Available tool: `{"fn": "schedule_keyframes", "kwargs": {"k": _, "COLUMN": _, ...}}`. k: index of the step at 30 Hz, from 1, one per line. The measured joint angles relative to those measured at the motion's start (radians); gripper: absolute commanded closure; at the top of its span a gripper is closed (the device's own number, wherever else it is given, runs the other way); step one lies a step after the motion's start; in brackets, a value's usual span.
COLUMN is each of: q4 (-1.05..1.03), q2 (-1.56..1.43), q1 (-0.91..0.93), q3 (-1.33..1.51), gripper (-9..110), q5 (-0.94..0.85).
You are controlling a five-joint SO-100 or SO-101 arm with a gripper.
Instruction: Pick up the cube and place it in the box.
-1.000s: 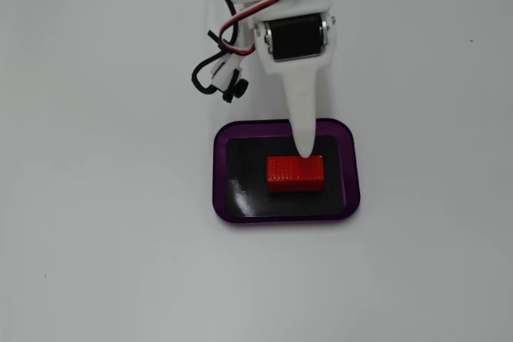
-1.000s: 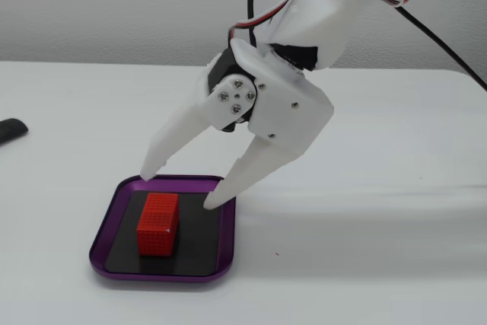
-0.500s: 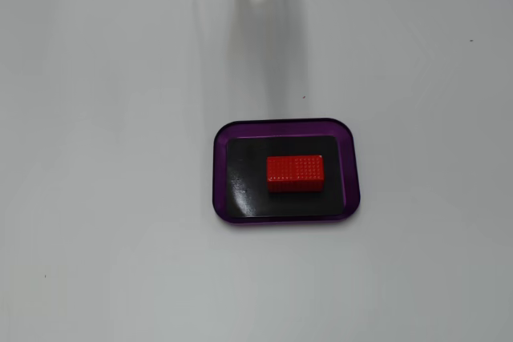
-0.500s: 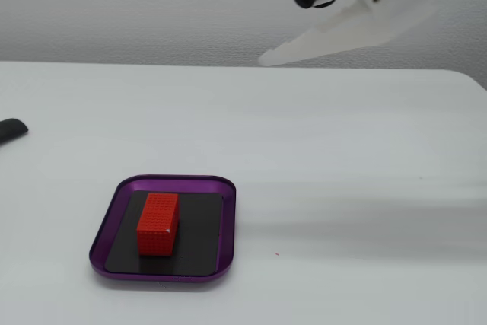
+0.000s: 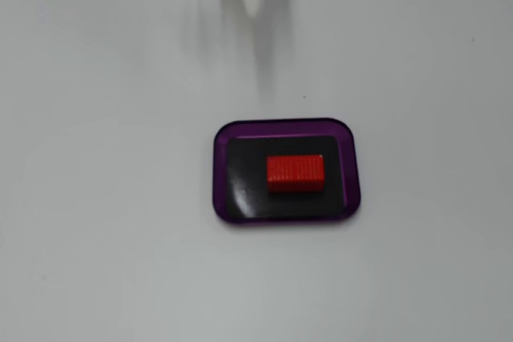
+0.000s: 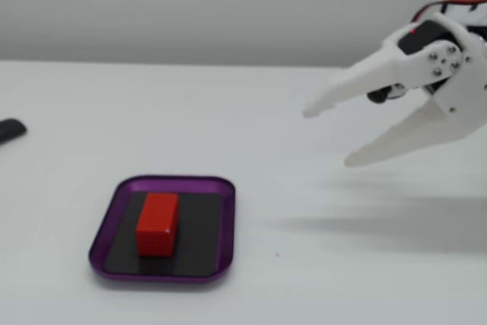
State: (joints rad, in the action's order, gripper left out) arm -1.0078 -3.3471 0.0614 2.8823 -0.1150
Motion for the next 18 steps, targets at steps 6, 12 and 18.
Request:
{"fn": "schedule_keyframes", "kwargs": {"k": 6, "q4": -0.138, "q2": 0.0, "q1": 0.0, "q3": 0.028, "gripper": 81, "q5": 0.025}}
{"fn": "schedule_keyframes", "kwargs": {"k": 12, "q4": -0.225, "q2": 0.0, "q1": 0.0, "q3": 0.08, "gripper": 81, "q5": 0.12}}
{"fn": "schedule_keyframes", "kwargs": {"k": 18, "q4": -0.245, "q2": 0.0, "q1": 0.0, "q3": 0.109, "gripper": 82, "q5": 0.124}}
